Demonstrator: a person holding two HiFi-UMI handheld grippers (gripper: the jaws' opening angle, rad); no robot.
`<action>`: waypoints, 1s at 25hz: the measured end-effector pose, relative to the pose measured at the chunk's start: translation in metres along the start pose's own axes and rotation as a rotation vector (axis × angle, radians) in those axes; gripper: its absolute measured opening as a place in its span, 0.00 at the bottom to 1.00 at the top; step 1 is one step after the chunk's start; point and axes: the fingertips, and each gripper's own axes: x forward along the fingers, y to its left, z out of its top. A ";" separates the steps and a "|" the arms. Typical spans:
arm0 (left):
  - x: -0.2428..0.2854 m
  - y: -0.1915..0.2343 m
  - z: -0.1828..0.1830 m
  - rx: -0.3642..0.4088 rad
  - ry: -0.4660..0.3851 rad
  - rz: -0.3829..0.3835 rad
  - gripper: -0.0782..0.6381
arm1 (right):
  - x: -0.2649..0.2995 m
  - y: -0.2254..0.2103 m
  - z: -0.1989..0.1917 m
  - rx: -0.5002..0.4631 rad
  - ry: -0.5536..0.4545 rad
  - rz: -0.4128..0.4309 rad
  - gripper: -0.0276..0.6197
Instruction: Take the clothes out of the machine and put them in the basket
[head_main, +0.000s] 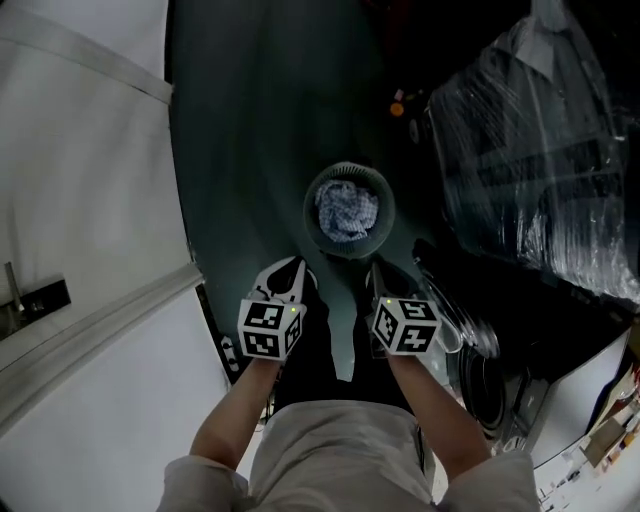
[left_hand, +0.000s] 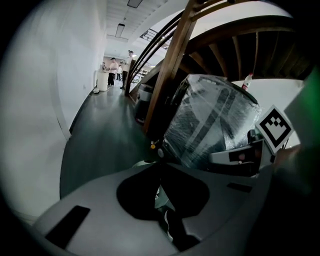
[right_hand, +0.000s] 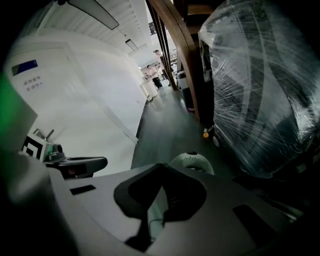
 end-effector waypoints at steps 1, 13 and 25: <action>-0.008 -0.003 0.008 0.002 -0.015 0.000 0.14 | -0.009 0.004 0.006 -0.002 -0.018 -0.001 0.05; -0.105 -0.043 0.091 0.081 -0.243 -0.049 0.14 | -0.108 0.054 0.093 -0.114 -0.291 0.032 0.05; -0.184 -0.057 0.163 0.120 -0.427 -0.013 0.14 | -0.192 0.124 0.159 -0.256 -0.495 0.126 0.05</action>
